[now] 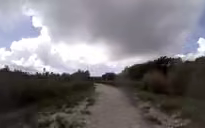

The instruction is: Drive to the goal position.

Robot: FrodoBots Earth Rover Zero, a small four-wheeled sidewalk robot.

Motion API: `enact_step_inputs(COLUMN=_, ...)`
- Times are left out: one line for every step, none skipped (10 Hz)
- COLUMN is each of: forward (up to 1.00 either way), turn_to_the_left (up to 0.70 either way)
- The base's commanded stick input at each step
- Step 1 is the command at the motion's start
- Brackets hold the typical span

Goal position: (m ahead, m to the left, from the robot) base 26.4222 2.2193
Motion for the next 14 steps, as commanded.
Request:
enact_step_inputs(forward=0.85, turn_to_the_left=0.00)
enact_step_inputs(forward=0.85, turn_to_the_left=0.00)
enact_step_inputs(forward=0.85, turn_to_the_left=0.00)
enact_step_inputs(forward=0.85, turn_to_the_left=0.00)
enact_step_inputs(forward=0.85, turn_to_the_left=0.00)
enact_step_inputs(forward=0.85, turn_to_the_left=0.00)
enact_step_inputs(forward=0.85, turn_to_the_left=0.00)
enact_step_inputs(forward=0.85, turn_to_the_left=0.00)
enact_step_inputs(forward=0.85, turn_to_the_left=0.00)
enact_step_inputs(forward=0.85, turn_to_the_left=0.00)
enact_step_inputs(forward=0.85, turn_to_the_left=0.00)
enact_step_inputs(forward=0.85, turn_to_the_left=0.00)
enact_step_inputs(forward=0.85, turn_to_the_left=0.00)
enact_step_inputs(forward=0.85, turn_to_the_left=0.00)
